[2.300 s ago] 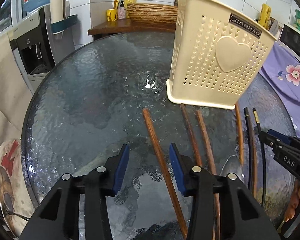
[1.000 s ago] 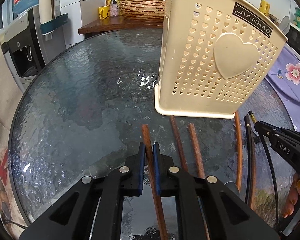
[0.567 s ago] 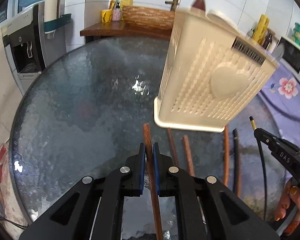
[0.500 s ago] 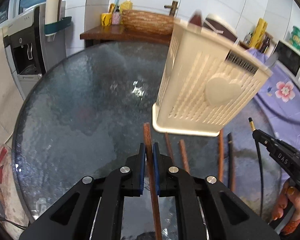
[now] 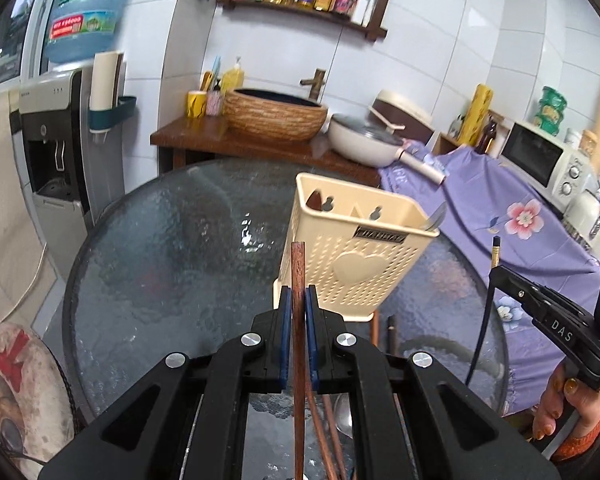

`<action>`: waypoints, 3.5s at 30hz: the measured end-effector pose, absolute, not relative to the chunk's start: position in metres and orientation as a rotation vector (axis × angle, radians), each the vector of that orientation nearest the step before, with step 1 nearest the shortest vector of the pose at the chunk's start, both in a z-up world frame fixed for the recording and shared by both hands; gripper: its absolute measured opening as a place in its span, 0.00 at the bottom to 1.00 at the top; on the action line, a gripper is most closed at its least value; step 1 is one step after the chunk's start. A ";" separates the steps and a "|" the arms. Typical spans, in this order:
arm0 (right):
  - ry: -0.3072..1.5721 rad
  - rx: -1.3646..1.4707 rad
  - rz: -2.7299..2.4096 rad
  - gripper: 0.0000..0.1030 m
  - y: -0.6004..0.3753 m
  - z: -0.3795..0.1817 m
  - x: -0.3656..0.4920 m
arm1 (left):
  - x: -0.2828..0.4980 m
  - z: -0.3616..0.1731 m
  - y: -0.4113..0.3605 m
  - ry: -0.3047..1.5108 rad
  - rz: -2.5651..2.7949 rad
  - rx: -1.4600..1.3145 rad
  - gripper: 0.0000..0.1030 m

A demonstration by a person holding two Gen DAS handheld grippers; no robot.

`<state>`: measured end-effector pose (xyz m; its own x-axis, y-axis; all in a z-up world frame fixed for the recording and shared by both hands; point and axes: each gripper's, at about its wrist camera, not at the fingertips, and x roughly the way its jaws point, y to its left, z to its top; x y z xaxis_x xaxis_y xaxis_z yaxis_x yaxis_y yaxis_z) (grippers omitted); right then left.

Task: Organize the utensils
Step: 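Insert the brown chopstick into the basket with the left tool while the right tool inserts the black chopstick, then move both open tools back toward the remaining utensils on the table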

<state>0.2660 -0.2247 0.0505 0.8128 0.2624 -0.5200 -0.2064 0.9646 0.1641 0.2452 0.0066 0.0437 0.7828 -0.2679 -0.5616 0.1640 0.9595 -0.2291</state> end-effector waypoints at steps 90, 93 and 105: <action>0.319 0.110 0.199 0.84 -0.219 0.116 0.302 | 0.265 0.093 0.000 0.388 -0.124 -0.193 0.94; 0.296 0.075 0.199 0.90 -0.216 0.109 0.279 | 0.253 0.084 0.001 0.393 -0.119 -0.185 0.94; 0.551 0.055 0.192 0.90 -0.215 0.015 0.256 | 0.239 0.008 0.003 0.596 -0.095 -0.164 0.94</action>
<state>0.2563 -0.2155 0.0152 0.8346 0.1958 -0.5150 -0.1662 0.9807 0.1034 0.2395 0.0025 0.0075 0.8237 -0.1360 -0.5505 0.0415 0.9827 -0.1806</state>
